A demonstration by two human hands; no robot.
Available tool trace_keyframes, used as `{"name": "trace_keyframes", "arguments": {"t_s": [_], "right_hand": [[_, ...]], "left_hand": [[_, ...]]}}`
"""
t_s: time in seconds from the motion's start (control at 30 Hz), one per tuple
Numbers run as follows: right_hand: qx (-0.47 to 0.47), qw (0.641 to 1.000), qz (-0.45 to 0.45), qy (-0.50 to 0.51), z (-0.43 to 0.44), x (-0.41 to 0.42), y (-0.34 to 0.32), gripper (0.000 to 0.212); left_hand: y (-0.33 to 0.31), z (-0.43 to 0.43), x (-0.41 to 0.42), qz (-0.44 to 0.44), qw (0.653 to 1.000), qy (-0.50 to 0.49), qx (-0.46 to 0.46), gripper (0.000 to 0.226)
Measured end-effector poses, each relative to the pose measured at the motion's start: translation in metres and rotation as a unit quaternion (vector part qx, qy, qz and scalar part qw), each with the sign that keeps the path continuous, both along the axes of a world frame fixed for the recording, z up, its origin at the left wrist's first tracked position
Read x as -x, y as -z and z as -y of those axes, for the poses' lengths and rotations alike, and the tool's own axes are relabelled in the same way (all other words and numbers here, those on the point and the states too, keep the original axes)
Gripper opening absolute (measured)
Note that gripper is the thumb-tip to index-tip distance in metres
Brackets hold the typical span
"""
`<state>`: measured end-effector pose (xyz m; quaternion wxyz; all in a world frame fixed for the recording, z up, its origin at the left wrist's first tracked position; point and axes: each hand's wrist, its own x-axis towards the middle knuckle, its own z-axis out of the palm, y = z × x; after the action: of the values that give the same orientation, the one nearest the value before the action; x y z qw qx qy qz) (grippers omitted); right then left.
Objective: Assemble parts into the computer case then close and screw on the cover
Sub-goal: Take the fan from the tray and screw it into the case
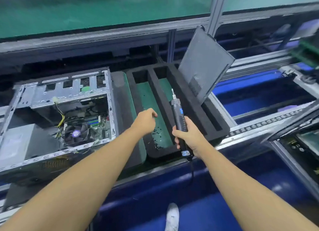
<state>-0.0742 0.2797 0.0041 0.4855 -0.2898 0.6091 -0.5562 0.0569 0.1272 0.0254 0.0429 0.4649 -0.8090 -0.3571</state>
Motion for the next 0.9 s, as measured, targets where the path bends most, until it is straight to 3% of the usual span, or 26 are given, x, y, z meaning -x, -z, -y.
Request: {"name": "trace_keyframes", "arguments": {"t_s": [0.27,0.33,0.4,0.5,0.67,0.9], "right_hand": [[-0.019,0.998,0.025,-0.057,0.041,0.053,0.042,0.035],[-0.031,0.997,0.025,-0.064,0.047,0.060,0.049,0.039],[-0.042,0.996,0.031,-0.068,0.052,0.064,0.057,0.039],[-0.046,0.995,0.038,-0.075,0.056,0.069,0.066,0.033],[-0.046,0.994,0.053,-0.080,0.058,0.075,0.081,0.033],[-0.040,0.994,0.073,-0.071,0.055,0.079,0.094,0.032]], "left_hand": [[0.061,0.044,0.037,0.185,0.981,0.038,0.039,0.032],[0.072,0.047,0.044,0.262,0.953,0.114,0.099,0.030],[0.082,0.047,0.050,0.342,0.902,0.187,0.186,0.026],[0.092,0.050,0.059,0.418,0.845,0.214,0.254,0.014],[0.100,0.063,0.076,0.442,0.846,0.177,0.240,0.019],[0.125,0.054,0.090,0.465,0.825,0.217,0.237,0.026]]}}
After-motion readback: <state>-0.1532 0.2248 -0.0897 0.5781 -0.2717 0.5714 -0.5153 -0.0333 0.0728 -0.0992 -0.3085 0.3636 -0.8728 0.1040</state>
